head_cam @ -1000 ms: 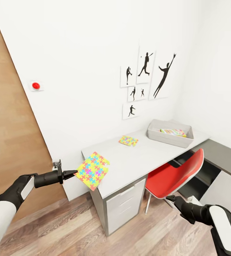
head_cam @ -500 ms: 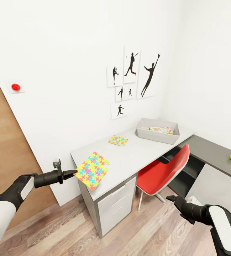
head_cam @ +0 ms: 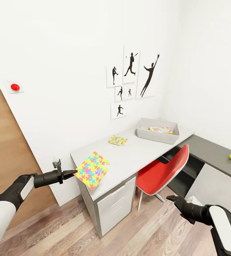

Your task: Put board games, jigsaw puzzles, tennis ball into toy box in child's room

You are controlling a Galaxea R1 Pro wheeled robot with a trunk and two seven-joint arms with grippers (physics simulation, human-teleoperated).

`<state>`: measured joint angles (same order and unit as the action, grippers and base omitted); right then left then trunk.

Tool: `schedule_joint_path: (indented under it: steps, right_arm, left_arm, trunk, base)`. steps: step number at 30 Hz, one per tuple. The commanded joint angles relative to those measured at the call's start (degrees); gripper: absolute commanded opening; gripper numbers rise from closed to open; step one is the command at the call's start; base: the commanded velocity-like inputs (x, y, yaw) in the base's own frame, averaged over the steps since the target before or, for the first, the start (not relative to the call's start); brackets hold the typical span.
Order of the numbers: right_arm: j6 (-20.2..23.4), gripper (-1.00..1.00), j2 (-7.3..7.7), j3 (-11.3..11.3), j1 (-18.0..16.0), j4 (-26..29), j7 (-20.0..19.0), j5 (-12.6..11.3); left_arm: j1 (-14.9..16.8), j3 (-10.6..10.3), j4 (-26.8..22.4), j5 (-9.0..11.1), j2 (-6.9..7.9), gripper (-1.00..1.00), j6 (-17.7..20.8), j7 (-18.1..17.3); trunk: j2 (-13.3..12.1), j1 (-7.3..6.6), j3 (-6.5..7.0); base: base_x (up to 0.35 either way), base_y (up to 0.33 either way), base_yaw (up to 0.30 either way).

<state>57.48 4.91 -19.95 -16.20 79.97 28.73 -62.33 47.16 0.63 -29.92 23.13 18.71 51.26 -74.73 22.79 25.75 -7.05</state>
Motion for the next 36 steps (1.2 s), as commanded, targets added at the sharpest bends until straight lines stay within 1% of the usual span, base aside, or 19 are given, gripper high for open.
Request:
schedule_joint_path:
  steps: [1,18,25,36]
  right_arm:
    - [0.2,1.0,-0.01,-0.1,-0.1,0.1,0.6,-0.6]
    - [0.6,1.0,0.1,-0.2,-0.1,0.0,0.5,-0.9]
    - [0.5,1.0,0.1,-0.2,-0.1,0.0,0.5,-0.9]
    - [0.3,1.0,0.08,-0.1,-0.1,0.0,0.4,-0.8]
  left_arm:
    - [0.0,0.0,0.0,0.1,0.01,-1.0,0.5,-0.1]
    - [0.0,0.0,-0.1,0.1,0.05,-1.0,0.3,-0.1]
    - [0.0,0.0,-0.1,0.1,0.01,-1.0,0.2,0.0]
    - [0.0,0.0,-0.1,0.1,0.02,-1.0,0.1,0.0]
  trunk:
    - [0.1,0.04,-0.13]
    - [0.1,0.04,-0.13]
    - [0.1,0.04,-0.13]
    - [0.1,0.04,-0.12]
  base:
    - [0.0,0.0,-0.16]
    - [0.007,-0.001,-0.266]
    - [0.089,-0.11,-0.268]
    - [0.022,-0.075,-0.041]
